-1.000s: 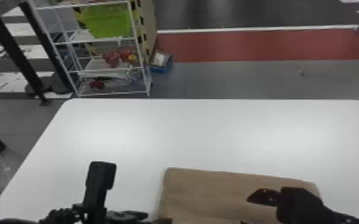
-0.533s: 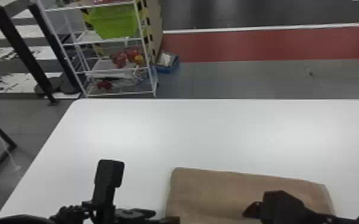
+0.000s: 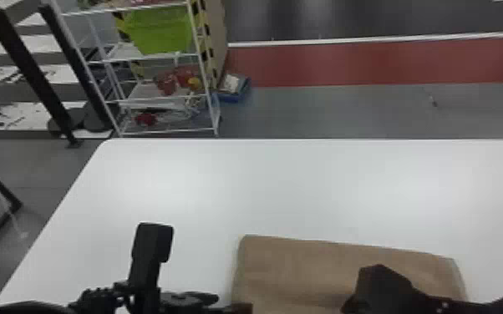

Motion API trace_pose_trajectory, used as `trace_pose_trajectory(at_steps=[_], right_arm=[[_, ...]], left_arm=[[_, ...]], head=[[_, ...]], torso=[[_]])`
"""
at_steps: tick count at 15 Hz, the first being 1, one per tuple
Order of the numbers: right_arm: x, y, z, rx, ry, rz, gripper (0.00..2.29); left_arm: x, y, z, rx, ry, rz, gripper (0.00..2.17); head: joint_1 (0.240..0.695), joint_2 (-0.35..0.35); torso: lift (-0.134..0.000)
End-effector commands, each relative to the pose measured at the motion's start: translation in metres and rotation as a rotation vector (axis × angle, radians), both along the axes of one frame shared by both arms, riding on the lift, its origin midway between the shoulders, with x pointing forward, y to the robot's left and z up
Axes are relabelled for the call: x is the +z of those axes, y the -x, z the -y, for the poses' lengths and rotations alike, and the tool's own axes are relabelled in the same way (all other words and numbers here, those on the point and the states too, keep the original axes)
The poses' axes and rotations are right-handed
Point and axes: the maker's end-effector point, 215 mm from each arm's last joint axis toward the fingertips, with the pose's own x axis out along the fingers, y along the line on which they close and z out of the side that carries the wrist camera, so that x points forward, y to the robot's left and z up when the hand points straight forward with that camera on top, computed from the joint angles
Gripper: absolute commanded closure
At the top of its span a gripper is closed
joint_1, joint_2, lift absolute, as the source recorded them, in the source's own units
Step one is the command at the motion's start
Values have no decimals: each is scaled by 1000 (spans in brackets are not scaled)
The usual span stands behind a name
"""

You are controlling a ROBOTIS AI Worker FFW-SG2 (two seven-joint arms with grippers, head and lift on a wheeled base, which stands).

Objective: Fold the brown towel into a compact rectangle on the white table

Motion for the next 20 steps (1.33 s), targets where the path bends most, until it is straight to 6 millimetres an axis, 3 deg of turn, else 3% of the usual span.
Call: trace_pose_trajectory(at_steps=[1, 7, 13, 16, 17, 19, 20], right_arm=[[-3, 0, 1, -13, 12, -7, 1160], [-5, 2, 6, -35, 26, -23, 1237], [25, 24, 5, -3, -5, 5, 1234], [15, 29, 10, -8, 11, -18, 1220], [7, 28, 14, -20, 23, -27, 1092], [5, 25, 18, -35, 27, -28, 302], [8, 20, 23, -57, -2, -35, 43]], left_arm=[[0, 1, 0, 0, -1, 0, 329], [-1, 3, -1, 2, -3, -3, 329], [0, 4, -5, 7, -18, -3, 329], [-1, 6, -5, 7, -18, -9, 329], [-1, 6, -4, 6, -17, -9, 329], [-2, 6, -5, 7, -20, -12, 329], [-1, 6, -6, 10, -21, -8, 329]], head=[[695, 120], [695, 117], [695, 127], [695, 128], [695, 124], [695, 114], [695, 110]], torso=[[-122], [-122], [-122], [-122], [-122], [-122], [-122]])
